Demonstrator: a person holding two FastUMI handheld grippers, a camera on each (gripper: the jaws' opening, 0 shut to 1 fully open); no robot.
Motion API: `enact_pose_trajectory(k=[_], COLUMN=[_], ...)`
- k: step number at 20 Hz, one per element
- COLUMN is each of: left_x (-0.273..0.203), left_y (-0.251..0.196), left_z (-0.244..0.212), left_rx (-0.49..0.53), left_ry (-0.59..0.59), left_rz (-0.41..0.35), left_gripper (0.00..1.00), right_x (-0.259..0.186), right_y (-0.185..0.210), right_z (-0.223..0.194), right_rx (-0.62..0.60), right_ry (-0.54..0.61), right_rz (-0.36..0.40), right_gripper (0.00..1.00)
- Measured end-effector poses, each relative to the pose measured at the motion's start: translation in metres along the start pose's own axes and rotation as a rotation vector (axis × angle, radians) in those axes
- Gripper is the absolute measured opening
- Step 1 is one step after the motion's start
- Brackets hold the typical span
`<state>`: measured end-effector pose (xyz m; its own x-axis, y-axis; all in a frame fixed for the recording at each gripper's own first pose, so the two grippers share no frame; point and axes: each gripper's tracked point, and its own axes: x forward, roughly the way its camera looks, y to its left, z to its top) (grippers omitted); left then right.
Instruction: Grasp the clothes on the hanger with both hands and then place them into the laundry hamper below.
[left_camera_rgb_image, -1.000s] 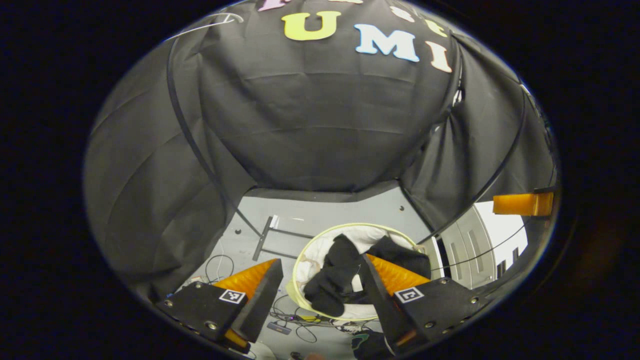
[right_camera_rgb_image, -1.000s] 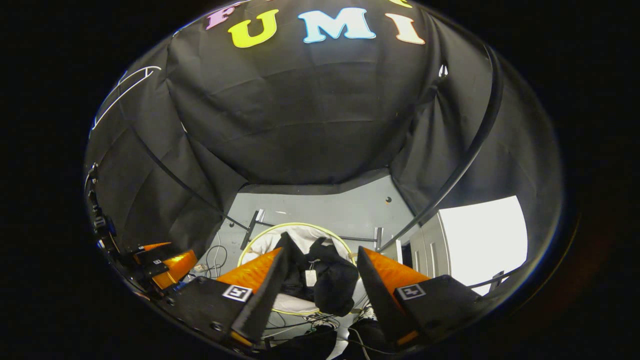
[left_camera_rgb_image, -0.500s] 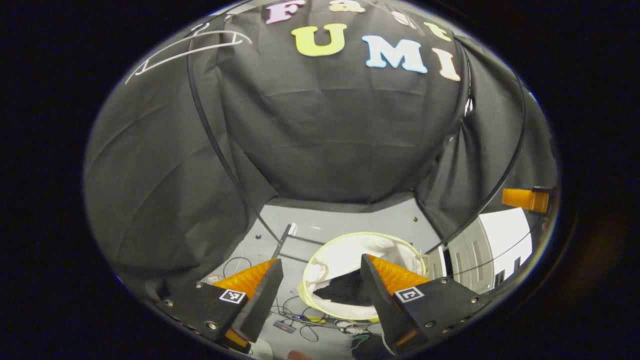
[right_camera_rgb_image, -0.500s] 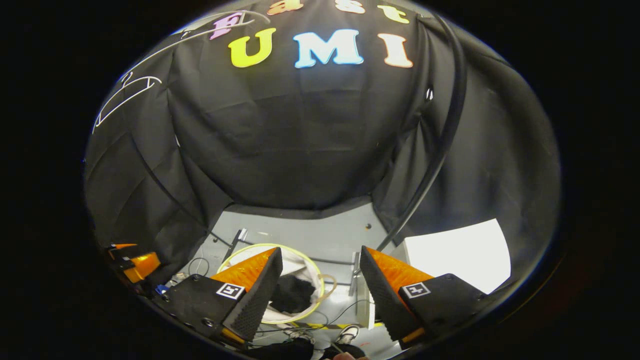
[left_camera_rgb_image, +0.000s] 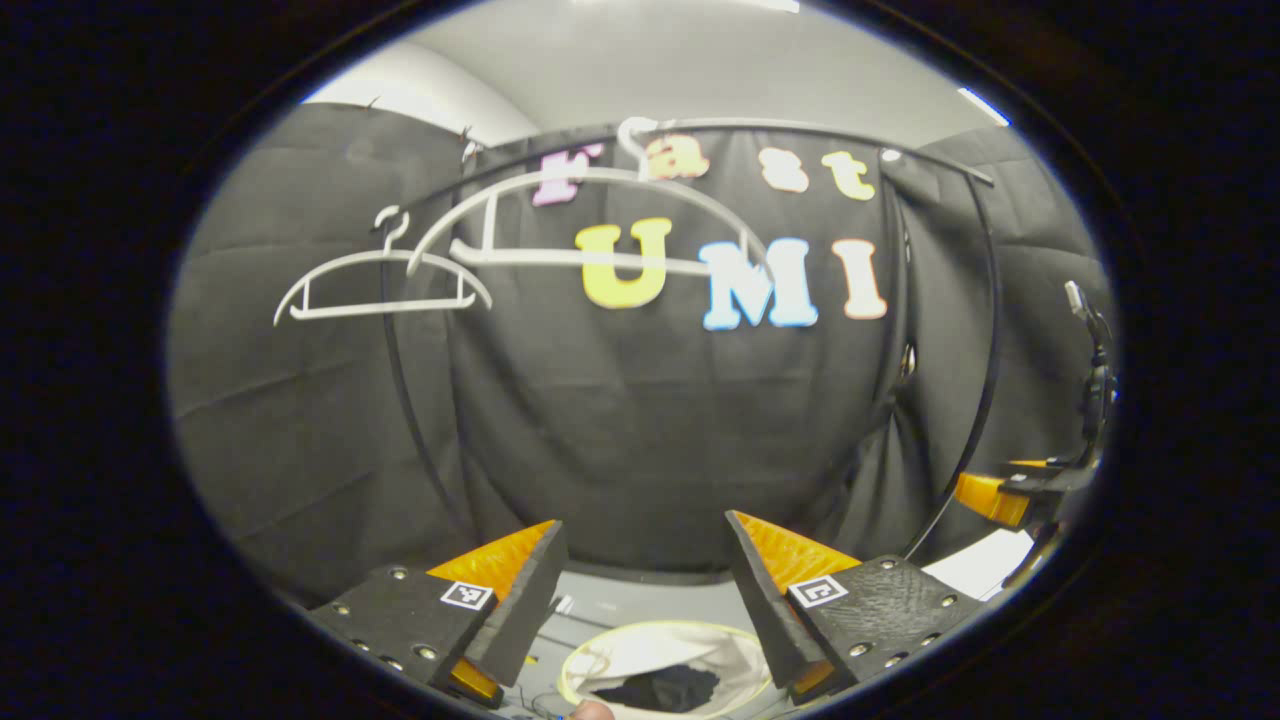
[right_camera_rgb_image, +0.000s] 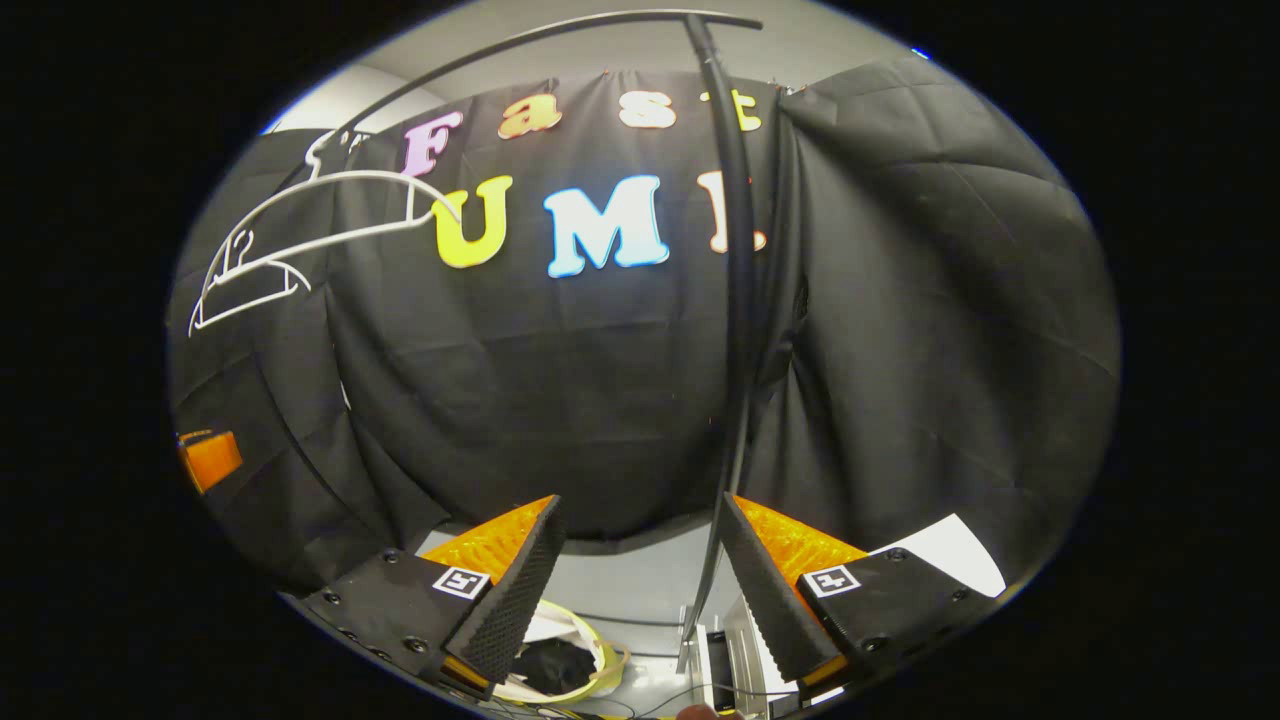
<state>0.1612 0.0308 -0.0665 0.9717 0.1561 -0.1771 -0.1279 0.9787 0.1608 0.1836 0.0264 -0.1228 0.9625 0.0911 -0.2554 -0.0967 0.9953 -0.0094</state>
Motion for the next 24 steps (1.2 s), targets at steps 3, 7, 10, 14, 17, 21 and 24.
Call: enact_pose_trajectory(k=[3, 7, 10, 14, 17, 21, 24], left_x=[-0.011, -0.017, -0.037, -0.047, -0.049, -0.063, -0.078], left_y=[-0.022, -0.052, -0.064, -0.056, -0.053, -0.031, -0.025], left_z=[0.068, 0.138, 0.178, 0.188, 0.171, 0.137, 0.135], left_rx=[-0.003, -0.069, -0.092, -0.148, -0.203, -0.232, -0.212], left_ry=[-0.105, -0.212, -0.295, -0.338, -0.276, -0.198, -0.192], left_rz=[-0.025, -0.083, -0.087, -0.032, 0.02, 0.116, 0.128], left_gripper=[0.92, 0.92, 0.92, 0.91, 0.91, 0.91, 0.92], right_x=[-0.01, -0.021, -0.031, -0.048, -0.057, -0.054, -0.056], right_y=[-0.017, -0.04, -0.051, -0.066, -0.07, -0.068, -0.068], right_z=[0.04, 0.072, 0.082, 0.104, 0.107, 0.105, 0.106], right_rx=[0.001, 0.023, 0.045, 0.049, 0.044, 0.039, 0.049], right_ry=[-0.116, -0.194, -0.206, -0.284, -0.318, -0.322, -0.32], right_rz=[-0.004, -0.032, -0.029, -0.021, -0.008, 0.031, 0.055], right_gripper=[0.98, 0.93, 0.93, 0.96, 0.92, 0.98, 0.92])
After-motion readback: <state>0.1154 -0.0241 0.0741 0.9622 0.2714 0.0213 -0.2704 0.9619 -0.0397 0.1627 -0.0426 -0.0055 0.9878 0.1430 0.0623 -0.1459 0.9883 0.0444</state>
